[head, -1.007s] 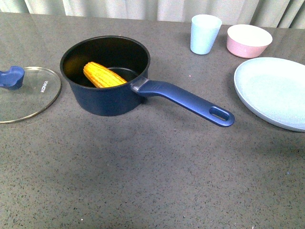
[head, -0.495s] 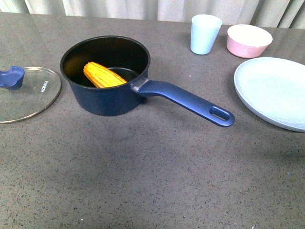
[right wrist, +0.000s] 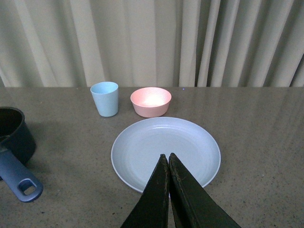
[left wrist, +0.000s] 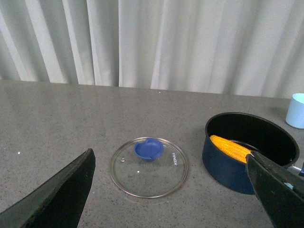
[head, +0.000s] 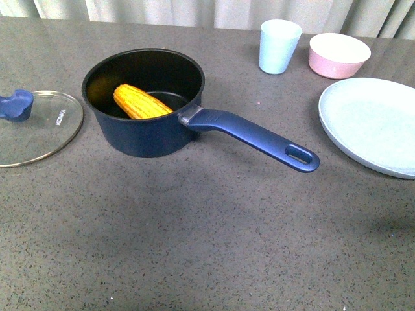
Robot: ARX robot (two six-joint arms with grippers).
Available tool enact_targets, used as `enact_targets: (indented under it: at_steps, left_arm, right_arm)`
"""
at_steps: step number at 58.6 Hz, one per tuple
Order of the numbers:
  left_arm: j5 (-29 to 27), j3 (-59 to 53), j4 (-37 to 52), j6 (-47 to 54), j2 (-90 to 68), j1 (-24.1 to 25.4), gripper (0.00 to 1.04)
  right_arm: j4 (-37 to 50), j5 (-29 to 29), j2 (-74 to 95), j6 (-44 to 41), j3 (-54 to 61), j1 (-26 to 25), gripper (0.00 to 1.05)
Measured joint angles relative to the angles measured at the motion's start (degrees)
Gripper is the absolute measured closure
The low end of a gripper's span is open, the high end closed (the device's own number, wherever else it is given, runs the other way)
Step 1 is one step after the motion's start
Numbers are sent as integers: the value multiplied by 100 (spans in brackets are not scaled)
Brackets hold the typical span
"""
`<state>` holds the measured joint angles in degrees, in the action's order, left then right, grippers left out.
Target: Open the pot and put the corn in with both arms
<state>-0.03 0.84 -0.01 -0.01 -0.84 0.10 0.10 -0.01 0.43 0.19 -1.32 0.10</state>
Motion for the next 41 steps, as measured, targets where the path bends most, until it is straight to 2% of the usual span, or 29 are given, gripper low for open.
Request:
enact_targets:
  at_steps: [13,41]
  left_arm:
    - [0,0,0,0,0,0,9]
    - [0,0,0,0,0,0,9]
  right_arm:
    - [0,0,-4,-7,0,0,101]
    - [-2,0,-7,-2,0,0,21]
